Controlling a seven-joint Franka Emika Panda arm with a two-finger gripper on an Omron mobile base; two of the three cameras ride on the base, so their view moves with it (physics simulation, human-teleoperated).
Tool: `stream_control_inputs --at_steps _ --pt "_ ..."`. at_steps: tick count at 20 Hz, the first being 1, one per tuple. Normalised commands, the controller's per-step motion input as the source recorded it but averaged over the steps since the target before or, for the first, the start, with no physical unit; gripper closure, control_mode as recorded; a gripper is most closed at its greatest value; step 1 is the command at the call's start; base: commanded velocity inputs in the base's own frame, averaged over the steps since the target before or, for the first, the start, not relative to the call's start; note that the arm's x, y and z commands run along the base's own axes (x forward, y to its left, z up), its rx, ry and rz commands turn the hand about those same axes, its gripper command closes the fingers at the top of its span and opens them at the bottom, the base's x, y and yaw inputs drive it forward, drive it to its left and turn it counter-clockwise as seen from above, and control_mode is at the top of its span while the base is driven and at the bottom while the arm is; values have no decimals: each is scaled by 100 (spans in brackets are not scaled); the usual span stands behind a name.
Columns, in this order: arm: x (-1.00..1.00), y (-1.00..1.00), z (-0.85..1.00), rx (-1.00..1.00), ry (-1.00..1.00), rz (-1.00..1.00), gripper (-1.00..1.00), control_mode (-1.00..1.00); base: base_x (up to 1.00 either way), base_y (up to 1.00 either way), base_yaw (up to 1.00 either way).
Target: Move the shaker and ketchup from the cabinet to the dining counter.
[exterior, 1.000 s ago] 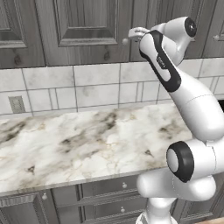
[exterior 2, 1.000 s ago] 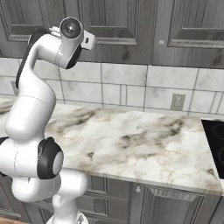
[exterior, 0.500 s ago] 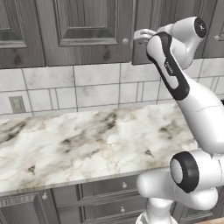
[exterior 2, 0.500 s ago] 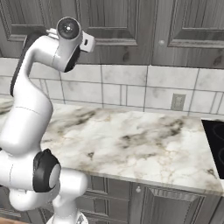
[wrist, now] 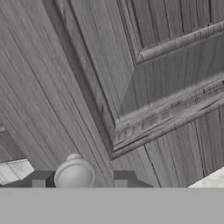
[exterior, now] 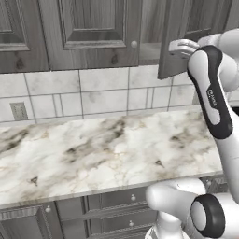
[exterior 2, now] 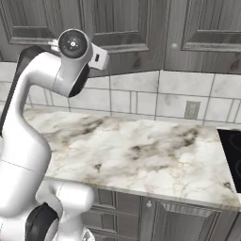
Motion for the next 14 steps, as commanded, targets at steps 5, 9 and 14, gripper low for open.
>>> stream_control_inputs --at_steps 5,9,14 --pt "-86 -100 0 0 0 -5 100 -100 0 0 0" --pt "-70 -100 0 0 0 -3 -100 -100 0 0 0" --pt "-86 13 0 -28 -5 -1 -100 -100 0 0 0"
